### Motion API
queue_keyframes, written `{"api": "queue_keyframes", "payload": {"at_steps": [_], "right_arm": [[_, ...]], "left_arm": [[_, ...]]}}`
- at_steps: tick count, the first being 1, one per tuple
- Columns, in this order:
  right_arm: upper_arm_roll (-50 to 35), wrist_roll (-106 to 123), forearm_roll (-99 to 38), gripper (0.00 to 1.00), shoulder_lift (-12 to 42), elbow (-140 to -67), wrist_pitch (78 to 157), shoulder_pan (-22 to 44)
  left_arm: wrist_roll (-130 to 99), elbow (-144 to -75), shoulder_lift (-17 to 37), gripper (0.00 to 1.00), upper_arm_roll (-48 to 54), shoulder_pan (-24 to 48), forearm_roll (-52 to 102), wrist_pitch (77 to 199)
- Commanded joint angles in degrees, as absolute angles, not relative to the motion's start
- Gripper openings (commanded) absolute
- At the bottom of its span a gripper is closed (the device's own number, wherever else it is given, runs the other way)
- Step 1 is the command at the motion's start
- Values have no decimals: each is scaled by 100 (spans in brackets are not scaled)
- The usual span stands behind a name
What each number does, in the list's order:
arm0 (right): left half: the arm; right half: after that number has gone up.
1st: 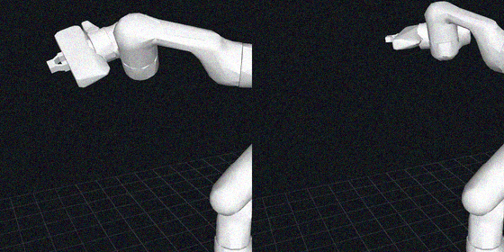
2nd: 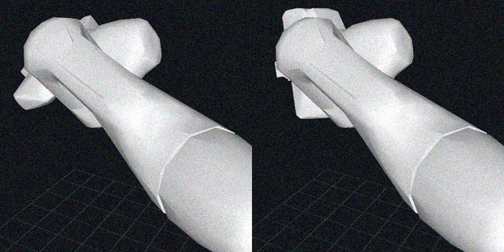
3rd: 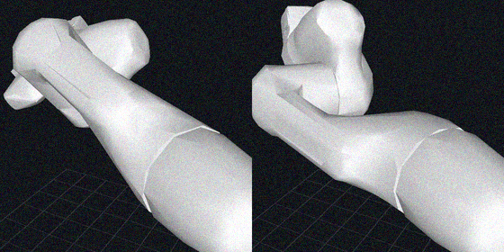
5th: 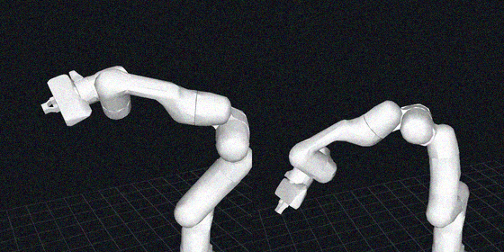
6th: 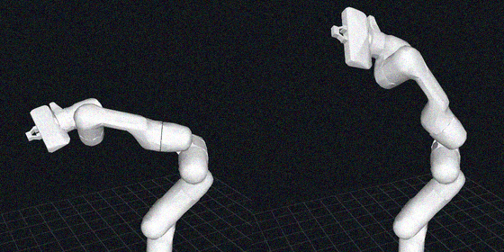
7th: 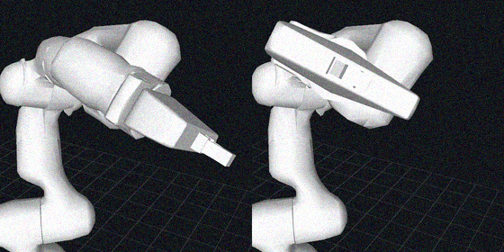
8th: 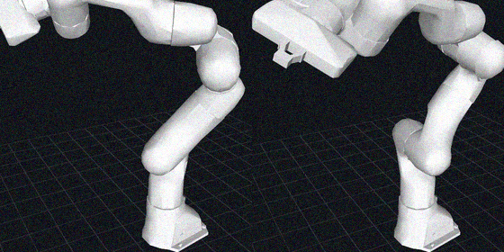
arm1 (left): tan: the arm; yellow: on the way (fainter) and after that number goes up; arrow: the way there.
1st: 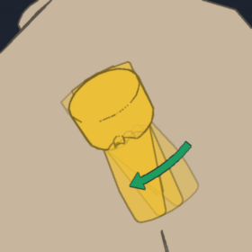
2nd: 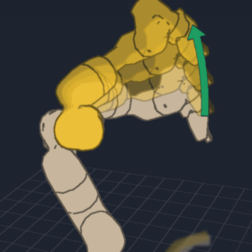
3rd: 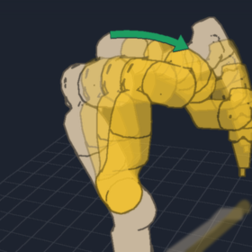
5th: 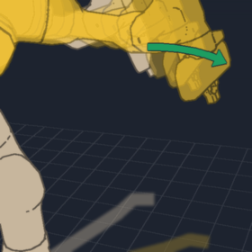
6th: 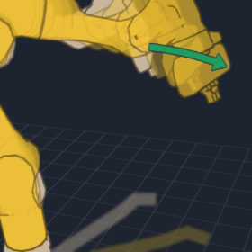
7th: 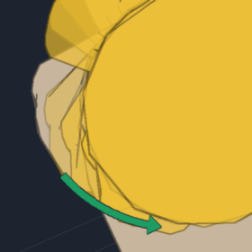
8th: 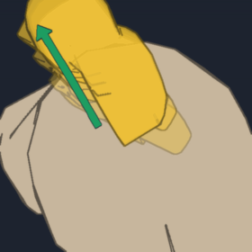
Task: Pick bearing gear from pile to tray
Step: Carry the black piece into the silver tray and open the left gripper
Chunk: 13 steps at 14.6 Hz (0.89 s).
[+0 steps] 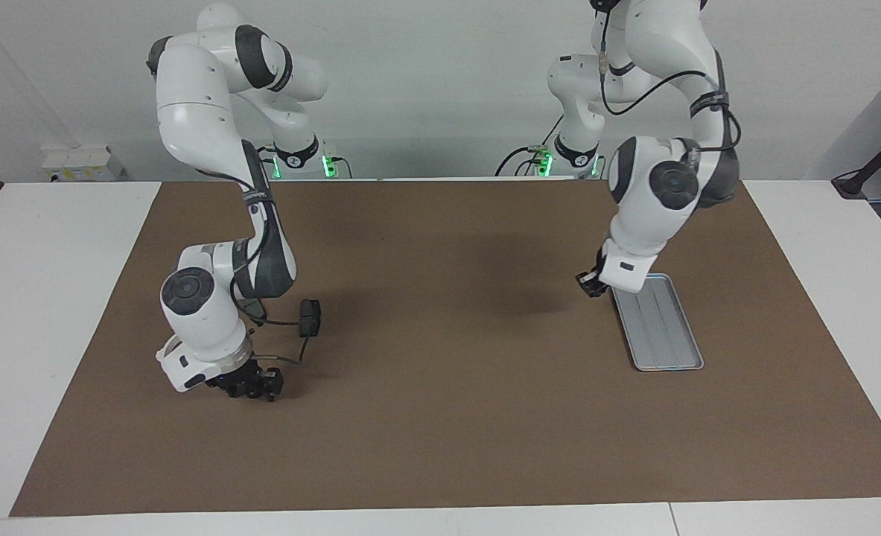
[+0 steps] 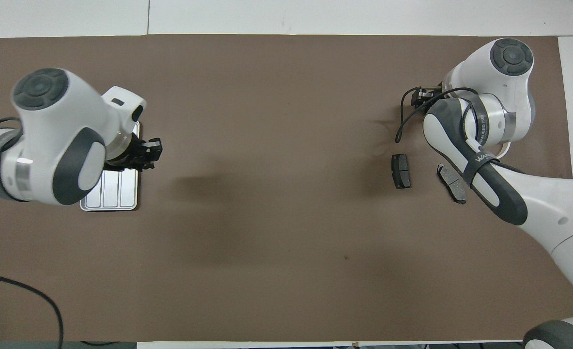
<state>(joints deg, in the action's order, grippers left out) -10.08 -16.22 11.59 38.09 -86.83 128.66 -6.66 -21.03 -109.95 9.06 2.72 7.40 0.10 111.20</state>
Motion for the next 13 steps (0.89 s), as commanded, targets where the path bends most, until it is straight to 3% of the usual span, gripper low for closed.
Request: {"api": "queue_keyframes", "payload": {"at_steps": [1, 2, 7, 13], "right_arm": [[-1107, -1758, 1204, 18, 3885, -8648, 12990, -791], [-1107, -1758, 1204, 0, 3885, -8648, 12982, -791], [-1116, -1749, 1239, 0, 3858, -8552, 12684, -782], [-1528, -2159, 1196, 0, 3472, -6682, 9215, -19]], "left_arm": [[-314, -12048, 378, 0, 343, -128, -26, 11626], [-55, -12215, 352, 0, 343, -358, -26, 11811], [-61, -12639, 439, 0, 351, -598, -18, 12752], [-448, -12902, 650, 0, 352, -448, -9, 13350]]}}
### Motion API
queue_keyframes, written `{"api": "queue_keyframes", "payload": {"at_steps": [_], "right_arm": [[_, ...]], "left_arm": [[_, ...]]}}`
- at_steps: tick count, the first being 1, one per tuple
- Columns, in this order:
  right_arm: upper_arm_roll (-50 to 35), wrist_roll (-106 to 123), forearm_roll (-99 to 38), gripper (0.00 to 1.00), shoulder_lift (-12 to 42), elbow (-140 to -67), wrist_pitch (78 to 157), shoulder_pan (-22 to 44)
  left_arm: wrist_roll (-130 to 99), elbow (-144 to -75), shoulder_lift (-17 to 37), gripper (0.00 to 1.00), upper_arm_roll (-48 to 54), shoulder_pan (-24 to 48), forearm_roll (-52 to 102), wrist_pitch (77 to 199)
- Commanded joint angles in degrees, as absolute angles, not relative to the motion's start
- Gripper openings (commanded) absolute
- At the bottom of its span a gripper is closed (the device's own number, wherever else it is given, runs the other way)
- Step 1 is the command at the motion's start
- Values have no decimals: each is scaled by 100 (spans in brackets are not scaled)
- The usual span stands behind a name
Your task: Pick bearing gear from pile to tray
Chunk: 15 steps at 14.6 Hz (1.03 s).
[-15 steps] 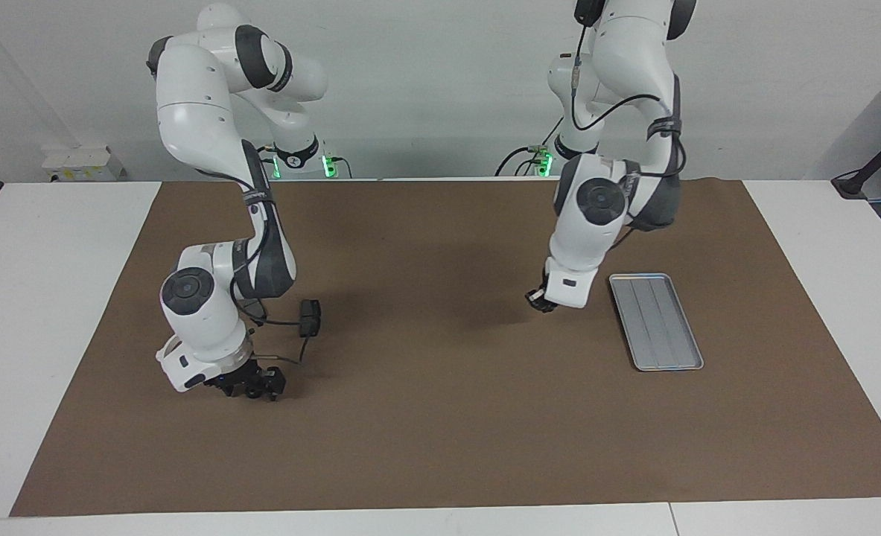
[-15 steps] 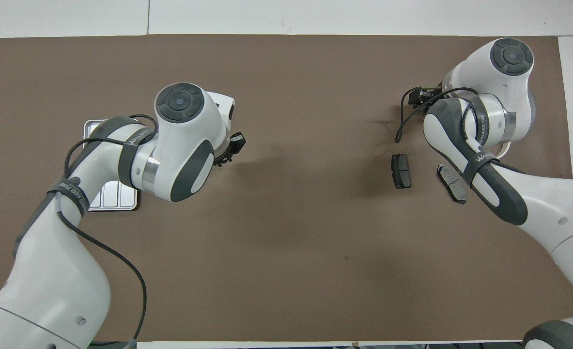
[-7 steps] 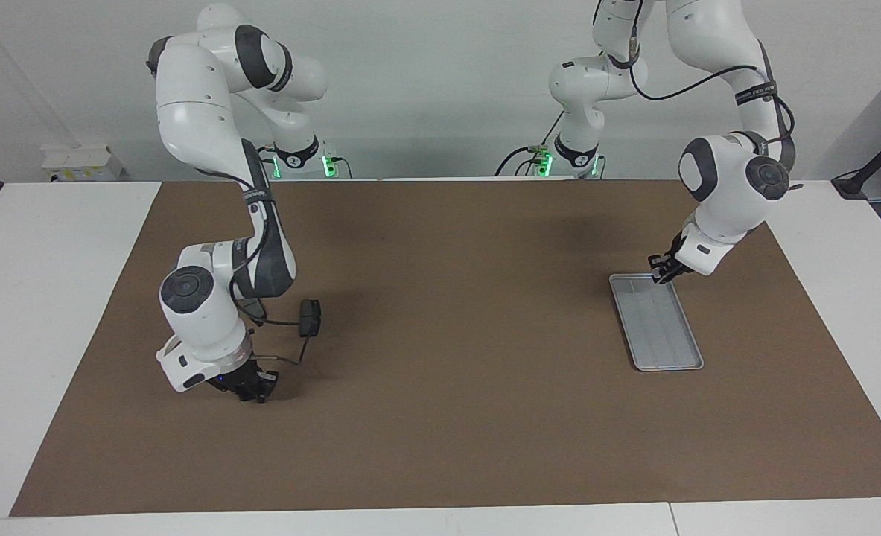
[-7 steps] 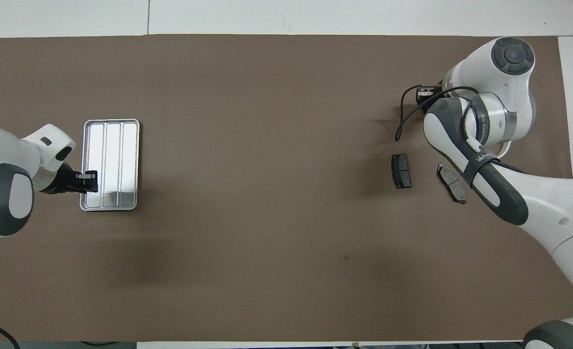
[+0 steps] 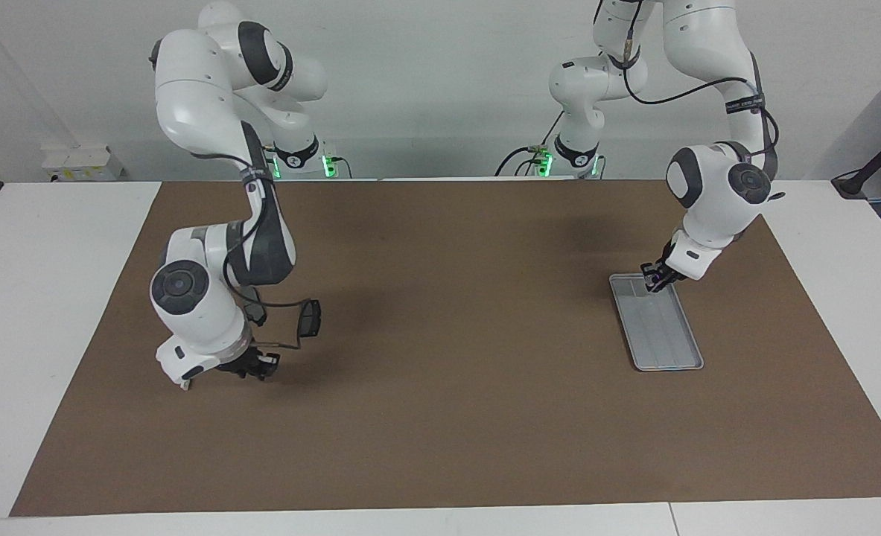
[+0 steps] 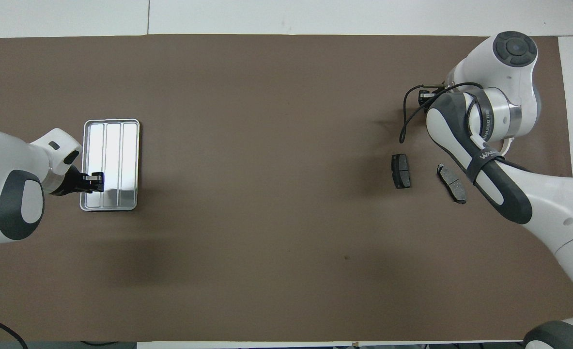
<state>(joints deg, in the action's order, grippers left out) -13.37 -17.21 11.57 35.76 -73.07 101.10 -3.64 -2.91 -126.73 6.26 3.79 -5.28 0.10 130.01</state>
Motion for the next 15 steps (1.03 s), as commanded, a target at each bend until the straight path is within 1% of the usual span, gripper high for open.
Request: {"api": "queue_keyframes", "payload": {"at_steps": [1, 3, 4, 6, 7, 8, 9, 10, 11, 13, 15], "right_arm": [[-1721, -2649, 1065, 0, 3463, -6480, 8872, 96], [-1941, -3965, 914, 0, 3463, -6206, 8640, 542], [-1960, -4738, 914, 0, 3463, -6179, 8709, 876], [-2056, -6172, 827, 0, 3472, -6179, 9094, 1361], [-2100, -6640, 704, 0, 3498, -6222, 9340, 1475], [-2101, -6975, 677, 0, 3550, -6257, 9621, 1633], [-2092, -7274, 703, 0, 3638, -6301, 9920, 1817], [-2083, -7547, 773, 0, 3804, -6406, 10280, 2011], [-2057, -7750, 817, 0, 4032, -6503, 10657, 2143], [-2048, -8058, 1149, 0, 4489, -6513, 11300, 2319], [-2048, -8121, 1318, 0, 4701, -6513, 11635, 2329]], "left_arm": [[-440, -12920, 668, 0, 352, -457, -9, 13403], [-457, -12929, 668, 0, 352, -448, -9, 13430], [-457, -12946, 668, 0, 352, -448, -9, 13438], [-457, -12946, 668, 5, 352, -448, -9, 13438], [-466, -12946, 668, 23, 352, -448, -9, 13438], [-466, -12946, 668, 65, 352, -448, -9, 13430], [-457, -12946, 668, 88, 352, -448, -9, 13404], [-466, -12894, 668, 97, 352, -448, -9, 13342], [-466, -12867, 668, 100, 352, -448, -9, 13298], [-501, -12789, 624, 100, 360, -439, 17, 13167], [-597, -12421, 589, 100, 369, -439, 26, 12686]]}}
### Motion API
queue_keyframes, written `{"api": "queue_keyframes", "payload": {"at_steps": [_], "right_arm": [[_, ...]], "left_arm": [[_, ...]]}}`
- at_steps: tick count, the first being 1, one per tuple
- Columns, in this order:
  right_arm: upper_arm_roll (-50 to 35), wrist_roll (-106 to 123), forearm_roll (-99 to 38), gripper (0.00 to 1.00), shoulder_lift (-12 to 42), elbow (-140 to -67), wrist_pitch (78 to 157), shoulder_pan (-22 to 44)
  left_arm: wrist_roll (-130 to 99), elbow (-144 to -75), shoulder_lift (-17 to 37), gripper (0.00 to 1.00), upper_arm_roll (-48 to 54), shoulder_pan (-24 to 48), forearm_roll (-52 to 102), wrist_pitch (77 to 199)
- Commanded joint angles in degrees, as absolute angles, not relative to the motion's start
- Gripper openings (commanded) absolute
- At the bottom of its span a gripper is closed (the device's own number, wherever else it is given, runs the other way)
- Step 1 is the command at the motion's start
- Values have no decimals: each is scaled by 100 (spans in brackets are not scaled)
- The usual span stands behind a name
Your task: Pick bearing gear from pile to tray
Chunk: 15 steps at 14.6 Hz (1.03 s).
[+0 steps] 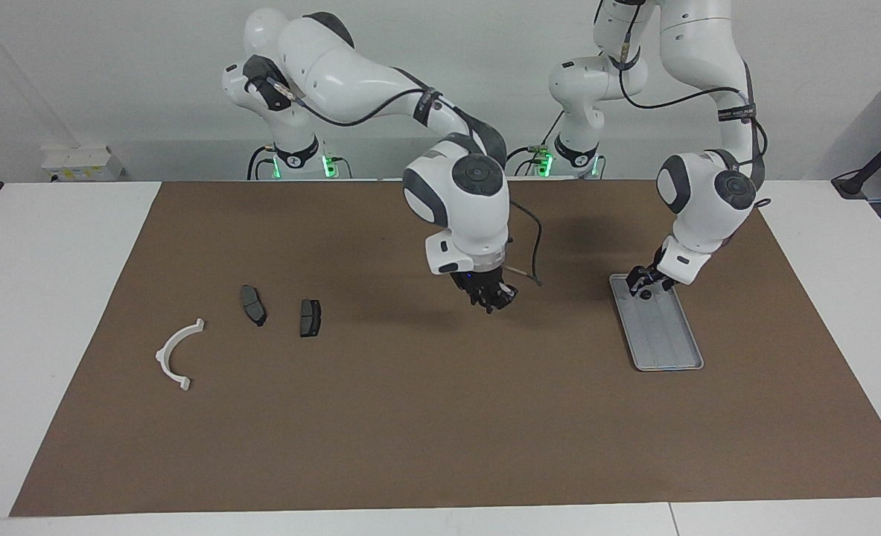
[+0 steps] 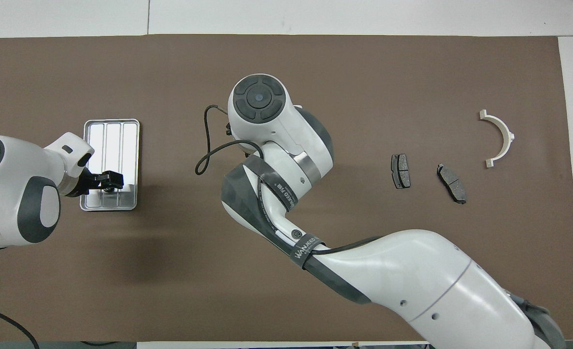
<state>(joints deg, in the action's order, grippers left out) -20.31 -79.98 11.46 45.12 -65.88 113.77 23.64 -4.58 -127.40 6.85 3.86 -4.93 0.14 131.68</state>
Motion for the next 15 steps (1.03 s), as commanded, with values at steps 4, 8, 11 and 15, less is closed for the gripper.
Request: {"api": "queue_keyframes", "payload": {"at_steps": [4, 8, 11, 15], "right_arm": [[-2039, -8130, 1573, 0, 4992, -6539, 11838, 2338], [-2013, -8147, 1714, 0, 4992, -6680, 12058, 2312], [-1995, -8165, 1758, 99, 4975, -6697, 12015, 2303], [-2004, -8130, 1802, 100, 4975, -6619, 11683, 2259]], "left_arm": [[-1008, -11945, 650, 100, 395, -352, 62, 12322], [-1310, -11953, 650, 100, 387, -193, 62, 12401], [-1301, -11962, 650, 100, 387, -193, 62, 12419], [-1458, -11971, 650, 100, 387, -36, 62, 12515]]}}
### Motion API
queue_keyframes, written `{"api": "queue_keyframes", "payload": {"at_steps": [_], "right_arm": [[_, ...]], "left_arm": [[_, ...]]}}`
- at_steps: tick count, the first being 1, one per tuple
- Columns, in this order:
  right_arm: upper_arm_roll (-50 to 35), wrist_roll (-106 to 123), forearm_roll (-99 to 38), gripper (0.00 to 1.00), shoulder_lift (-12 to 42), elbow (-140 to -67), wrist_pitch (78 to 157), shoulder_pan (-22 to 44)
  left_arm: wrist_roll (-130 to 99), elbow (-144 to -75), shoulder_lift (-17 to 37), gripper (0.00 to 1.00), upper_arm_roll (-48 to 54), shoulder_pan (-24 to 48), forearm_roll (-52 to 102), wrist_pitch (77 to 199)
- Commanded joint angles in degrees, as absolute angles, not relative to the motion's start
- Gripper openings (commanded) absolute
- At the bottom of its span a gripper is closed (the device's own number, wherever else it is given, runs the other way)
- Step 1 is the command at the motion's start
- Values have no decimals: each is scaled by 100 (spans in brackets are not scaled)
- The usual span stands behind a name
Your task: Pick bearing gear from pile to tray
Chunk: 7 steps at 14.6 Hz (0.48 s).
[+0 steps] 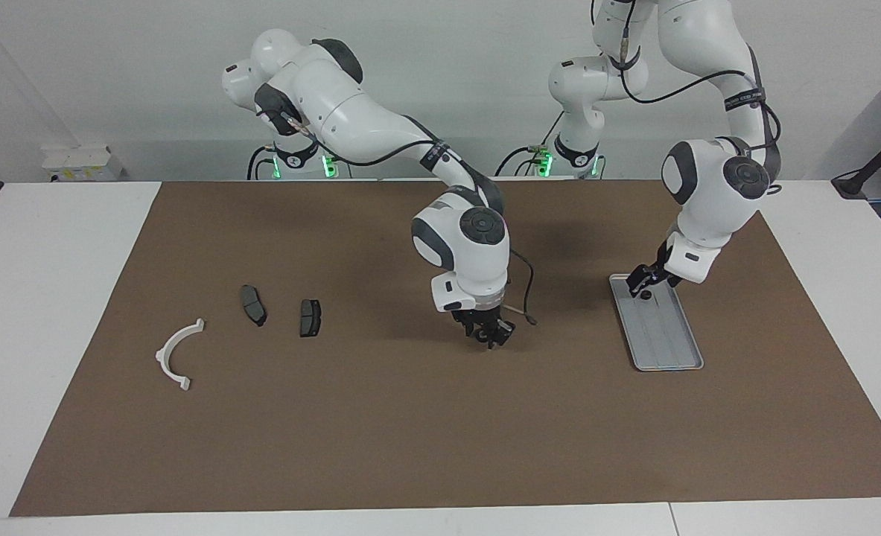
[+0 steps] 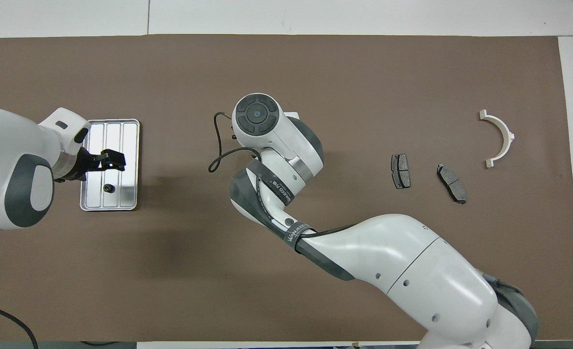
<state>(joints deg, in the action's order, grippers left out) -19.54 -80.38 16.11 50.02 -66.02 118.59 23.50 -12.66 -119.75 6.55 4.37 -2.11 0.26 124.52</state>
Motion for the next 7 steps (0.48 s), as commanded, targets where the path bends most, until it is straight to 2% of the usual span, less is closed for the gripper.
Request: {"api": "queue_keyframes", "payload": {"at_steps": [1, 7], "right_arm": [[-2004, -8104, 1793, 100, 4931, -6557, 11463, 2207], [-2135, -7060, 1461, 100, 4299, -6504, 11189, 1346]], "left_arm": [[-1711, -11971, 668, 100, 387, 52, 62, 12585], [-2978, -11884, 948, 100, 369, 1009, 62, 13069]]}}
